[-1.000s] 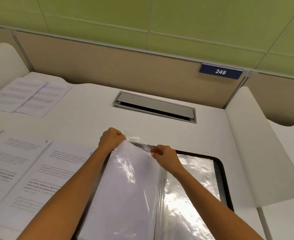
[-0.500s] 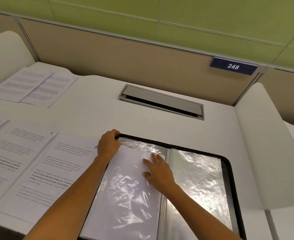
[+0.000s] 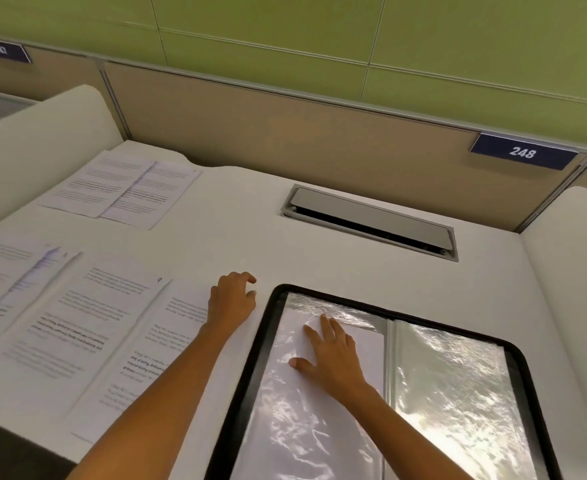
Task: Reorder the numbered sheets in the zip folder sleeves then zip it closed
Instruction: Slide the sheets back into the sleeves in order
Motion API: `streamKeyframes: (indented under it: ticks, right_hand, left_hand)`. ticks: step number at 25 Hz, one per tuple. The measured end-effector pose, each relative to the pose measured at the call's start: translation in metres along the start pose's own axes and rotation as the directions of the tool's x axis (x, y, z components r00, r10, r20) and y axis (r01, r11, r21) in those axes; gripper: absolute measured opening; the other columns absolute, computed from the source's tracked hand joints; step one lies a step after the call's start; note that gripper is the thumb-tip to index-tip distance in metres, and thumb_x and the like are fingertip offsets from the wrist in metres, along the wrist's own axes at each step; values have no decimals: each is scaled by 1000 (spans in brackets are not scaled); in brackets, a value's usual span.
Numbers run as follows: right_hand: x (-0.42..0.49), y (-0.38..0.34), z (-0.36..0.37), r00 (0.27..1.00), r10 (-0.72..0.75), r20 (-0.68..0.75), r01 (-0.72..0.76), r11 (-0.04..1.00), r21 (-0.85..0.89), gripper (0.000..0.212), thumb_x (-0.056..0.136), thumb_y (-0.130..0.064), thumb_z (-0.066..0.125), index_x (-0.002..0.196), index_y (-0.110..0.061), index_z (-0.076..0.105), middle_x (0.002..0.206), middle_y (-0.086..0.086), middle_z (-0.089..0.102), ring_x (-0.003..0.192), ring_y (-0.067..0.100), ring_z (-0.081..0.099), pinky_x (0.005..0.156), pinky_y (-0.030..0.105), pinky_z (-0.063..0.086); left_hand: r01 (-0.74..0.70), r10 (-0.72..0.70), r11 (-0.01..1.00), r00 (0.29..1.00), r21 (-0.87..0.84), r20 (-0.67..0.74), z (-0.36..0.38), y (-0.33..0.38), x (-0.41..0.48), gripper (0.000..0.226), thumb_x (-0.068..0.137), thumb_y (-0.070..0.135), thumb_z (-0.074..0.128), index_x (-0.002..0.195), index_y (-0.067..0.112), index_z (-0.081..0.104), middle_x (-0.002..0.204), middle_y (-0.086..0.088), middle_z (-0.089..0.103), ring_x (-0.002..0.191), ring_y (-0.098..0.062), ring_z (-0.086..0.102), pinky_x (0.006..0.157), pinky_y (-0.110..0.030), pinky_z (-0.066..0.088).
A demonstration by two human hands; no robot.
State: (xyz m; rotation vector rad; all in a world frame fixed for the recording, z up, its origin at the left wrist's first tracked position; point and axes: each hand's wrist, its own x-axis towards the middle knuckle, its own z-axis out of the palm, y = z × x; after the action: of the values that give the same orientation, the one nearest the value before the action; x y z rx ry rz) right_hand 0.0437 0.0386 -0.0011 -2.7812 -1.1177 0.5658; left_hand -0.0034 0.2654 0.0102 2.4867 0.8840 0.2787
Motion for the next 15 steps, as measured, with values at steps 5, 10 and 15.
streamKeyframes:
  ticks: [5,10,15]
  right_hand:
    - [36,-52,12,983,89,-162,-65,987,146,119,59,-88,-21,145,-31,37,160,5,18,148,27,10,118,45,13]
    - [94,-126,10,954,147,-263,-64,951,303,71,89,-70,23,134,-26,54,150,4,41,141,26,28,113,44,24]
    - [161,-202,-1,940,154,-304,21,864,503,35,95,-38,57,125,-19,60,127,-2,60,124,18,42,97,25,37]
  left_hand:
    - [47,-46,992,999,116,-7,-52,-81,40,25,94,23,58,118,19,62,122,-6,62,112,-24,55,92,-35,40]
    - [79,-77,986,997,144,-21,-95,-159,89,25,94,22,58,118,17,62,124,-6,62,112,-24,55,92,-36,40]
    - [91,-89,984,996,153,-17,-124,-210,129,35,95,23,57,129,14,56,134,-7,56,120,-25,53,100,-37,39]
